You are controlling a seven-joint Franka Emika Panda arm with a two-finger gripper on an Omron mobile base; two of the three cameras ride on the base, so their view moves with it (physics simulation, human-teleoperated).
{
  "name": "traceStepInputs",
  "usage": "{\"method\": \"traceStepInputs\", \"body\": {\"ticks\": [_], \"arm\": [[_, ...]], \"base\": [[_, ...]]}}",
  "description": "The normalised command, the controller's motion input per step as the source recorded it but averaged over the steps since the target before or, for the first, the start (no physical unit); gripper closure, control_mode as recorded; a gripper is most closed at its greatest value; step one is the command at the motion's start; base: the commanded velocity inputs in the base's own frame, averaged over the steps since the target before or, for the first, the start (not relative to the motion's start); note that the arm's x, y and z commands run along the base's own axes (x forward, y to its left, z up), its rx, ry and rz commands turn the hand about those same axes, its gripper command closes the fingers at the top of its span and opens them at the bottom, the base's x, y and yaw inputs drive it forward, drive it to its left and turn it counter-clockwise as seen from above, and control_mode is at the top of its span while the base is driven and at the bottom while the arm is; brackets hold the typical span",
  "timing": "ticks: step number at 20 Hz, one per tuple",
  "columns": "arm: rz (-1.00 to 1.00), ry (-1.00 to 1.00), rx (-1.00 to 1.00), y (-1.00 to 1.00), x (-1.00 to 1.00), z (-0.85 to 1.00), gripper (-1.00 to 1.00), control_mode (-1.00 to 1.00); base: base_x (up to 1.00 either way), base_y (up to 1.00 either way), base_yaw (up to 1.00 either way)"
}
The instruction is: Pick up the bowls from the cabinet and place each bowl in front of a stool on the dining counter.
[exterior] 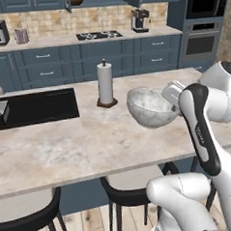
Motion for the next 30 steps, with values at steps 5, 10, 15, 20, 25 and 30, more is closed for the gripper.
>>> {"method": "traceStepInputs", "body": {"ticks": [5, 10, 15, 20, 25, 30], "arm": [[-0.09, -0.06, -0.09, 0.0, 0.05, -0.22, 1.0, -1.0], [-0.11, -0.12, -0.16, 0.0, 0.01, -0.31, 1.0, -1.0], [-0.07, -0.01, -0.05, 0.0, 0.15, -0.18, 1.0, -1.0], [0.0, 0.05, 0.0, 0.0, 0.29, -0.15, 1.0, -1.0], [0.0, 0.11, 0.0, 0.0, 0.29, -0.19, 1.0, -1.0], [0.0, 0.16, 0.0, 0.0, 0.29, -0.27, 1.0, -1.0]], "base": [[0.0, 0.0, 0.0], [0.0, 0.0, 0.0], [0.0, 0.0, 0.0], [0.0, 0.0, 0.0], [0.0, 0.0, 0.0], [0.0, 0.0, 0.0]]}}
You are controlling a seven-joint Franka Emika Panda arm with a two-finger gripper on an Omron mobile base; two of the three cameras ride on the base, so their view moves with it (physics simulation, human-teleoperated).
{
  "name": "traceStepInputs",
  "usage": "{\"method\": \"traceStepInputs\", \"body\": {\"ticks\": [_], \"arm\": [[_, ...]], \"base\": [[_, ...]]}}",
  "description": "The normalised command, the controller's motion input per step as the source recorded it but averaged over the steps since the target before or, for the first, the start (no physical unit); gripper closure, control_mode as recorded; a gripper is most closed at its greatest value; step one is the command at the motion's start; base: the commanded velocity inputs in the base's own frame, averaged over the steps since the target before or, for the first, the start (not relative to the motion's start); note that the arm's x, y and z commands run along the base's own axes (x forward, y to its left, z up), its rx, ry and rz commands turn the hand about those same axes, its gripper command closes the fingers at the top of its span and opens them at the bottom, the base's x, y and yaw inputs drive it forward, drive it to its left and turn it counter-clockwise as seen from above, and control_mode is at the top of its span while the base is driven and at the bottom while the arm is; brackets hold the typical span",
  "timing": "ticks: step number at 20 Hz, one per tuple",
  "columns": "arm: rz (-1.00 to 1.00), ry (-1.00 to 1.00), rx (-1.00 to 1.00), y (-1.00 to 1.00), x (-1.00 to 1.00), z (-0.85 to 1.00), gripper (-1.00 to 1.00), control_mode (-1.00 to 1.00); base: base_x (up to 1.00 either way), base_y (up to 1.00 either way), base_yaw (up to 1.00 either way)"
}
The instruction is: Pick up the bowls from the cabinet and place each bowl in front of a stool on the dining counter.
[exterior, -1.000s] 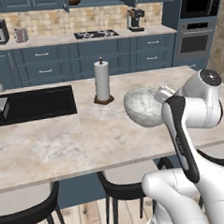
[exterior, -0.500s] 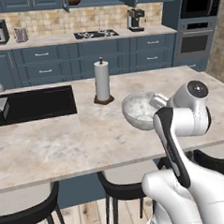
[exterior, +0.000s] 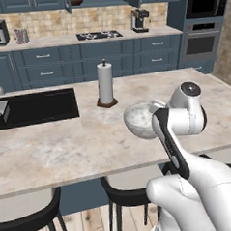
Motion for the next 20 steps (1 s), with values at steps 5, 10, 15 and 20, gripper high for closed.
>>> {"method": "traceStepInputs", "body": {"ticks": [5, 10, 15, 20], "arm": [[0.0, 0.05, 0.0, 0.0, 0.25, -0.43, 1.0, -1.0], [0.0, -0.04, 0.0, 0.03, 0.24, -0.52, 1.0, -1.0], [0.0, -0.1, 0.0, 0.07, 0.2, -0.43, 1.0, -1.0], [0.0, -0.04, 0.0, 0.07, 0.18, -0.29, 1.0, -1.0]], "base": [[0.0, 0.0, 0.0], [0.0, 0.0, 0.0], [0.0, 0.0, 0.0], [0.0, 0.0, 0.0]]}}
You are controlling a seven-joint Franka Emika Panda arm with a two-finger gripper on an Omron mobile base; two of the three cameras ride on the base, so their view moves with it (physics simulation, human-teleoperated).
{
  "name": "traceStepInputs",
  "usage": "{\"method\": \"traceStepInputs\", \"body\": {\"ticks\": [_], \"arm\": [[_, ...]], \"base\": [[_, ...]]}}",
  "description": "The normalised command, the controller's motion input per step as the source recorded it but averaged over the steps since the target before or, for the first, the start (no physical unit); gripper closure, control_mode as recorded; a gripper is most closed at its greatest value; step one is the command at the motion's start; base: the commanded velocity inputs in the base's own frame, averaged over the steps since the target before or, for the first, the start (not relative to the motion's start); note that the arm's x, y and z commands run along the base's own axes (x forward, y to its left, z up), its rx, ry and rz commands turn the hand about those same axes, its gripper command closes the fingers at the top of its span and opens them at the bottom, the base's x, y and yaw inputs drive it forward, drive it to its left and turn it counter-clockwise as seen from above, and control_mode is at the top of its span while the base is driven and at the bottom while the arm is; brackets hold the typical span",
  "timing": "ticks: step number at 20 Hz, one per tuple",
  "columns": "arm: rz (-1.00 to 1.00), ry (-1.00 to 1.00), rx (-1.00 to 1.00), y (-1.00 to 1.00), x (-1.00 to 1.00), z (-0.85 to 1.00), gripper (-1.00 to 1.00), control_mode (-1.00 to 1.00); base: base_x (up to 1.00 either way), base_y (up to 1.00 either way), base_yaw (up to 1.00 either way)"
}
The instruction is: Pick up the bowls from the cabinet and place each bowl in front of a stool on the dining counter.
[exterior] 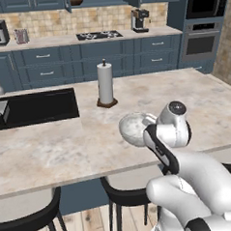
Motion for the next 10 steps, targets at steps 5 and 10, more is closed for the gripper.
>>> {"method": "traceStepInputs", "body": {"ticks": [5, 10], "arm": [[0.0, 0.0, 0.0, 0.0, 0.2, -0.14, 1.0, -1.0], [0.0, 0.01, 0.0, 0.0, 0.2, -0.09, 1.0, -1.0]], "base": [[0.0, 0.0, 0.0], [0.0, 0.0, 0.0]]}}
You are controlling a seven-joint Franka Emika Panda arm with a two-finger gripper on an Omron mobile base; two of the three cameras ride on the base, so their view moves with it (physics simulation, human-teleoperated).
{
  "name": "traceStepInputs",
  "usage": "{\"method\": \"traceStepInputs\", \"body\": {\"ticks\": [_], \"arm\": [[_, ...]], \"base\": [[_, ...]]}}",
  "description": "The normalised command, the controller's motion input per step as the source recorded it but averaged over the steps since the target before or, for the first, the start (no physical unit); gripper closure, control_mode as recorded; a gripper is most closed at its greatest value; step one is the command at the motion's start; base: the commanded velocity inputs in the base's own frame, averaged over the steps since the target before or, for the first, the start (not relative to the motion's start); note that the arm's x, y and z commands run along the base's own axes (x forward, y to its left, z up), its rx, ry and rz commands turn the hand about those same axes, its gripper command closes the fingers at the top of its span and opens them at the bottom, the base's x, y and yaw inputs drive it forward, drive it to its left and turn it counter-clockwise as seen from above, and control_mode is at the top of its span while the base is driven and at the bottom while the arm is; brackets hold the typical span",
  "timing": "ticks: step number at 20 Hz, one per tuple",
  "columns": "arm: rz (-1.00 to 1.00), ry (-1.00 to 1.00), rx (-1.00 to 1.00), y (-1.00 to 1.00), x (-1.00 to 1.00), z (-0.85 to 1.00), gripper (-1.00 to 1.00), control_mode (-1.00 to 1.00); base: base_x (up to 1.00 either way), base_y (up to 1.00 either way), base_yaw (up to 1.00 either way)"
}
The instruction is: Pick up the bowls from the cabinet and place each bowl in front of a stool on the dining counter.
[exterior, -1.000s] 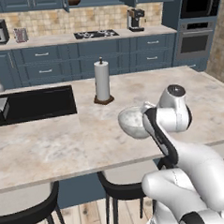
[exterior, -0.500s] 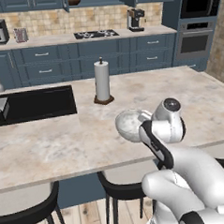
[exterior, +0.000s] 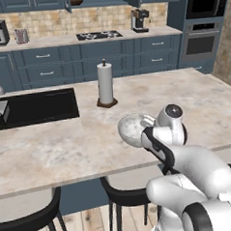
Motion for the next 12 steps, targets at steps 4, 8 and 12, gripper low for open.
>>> {"method": "traceStepInputs", "body": {"ticks": [4, 8, 12], "arm": [[0.0, 0.03, 0.0, 0.0, 0.21, -0.12, 1.0, -1.0], [0.0, 0.02, 0.0, 0.0, 0.18, -0.2, 1.0, -1.0], [0.0, 0.0, 0.0, 0.0, 0.21, -0.24, 1.0, -1.0]], "base": [[0.0, 0.0, 0.0], [0.0, 0.0, 0.0], [0.0, 0.0, 0.0]]}}
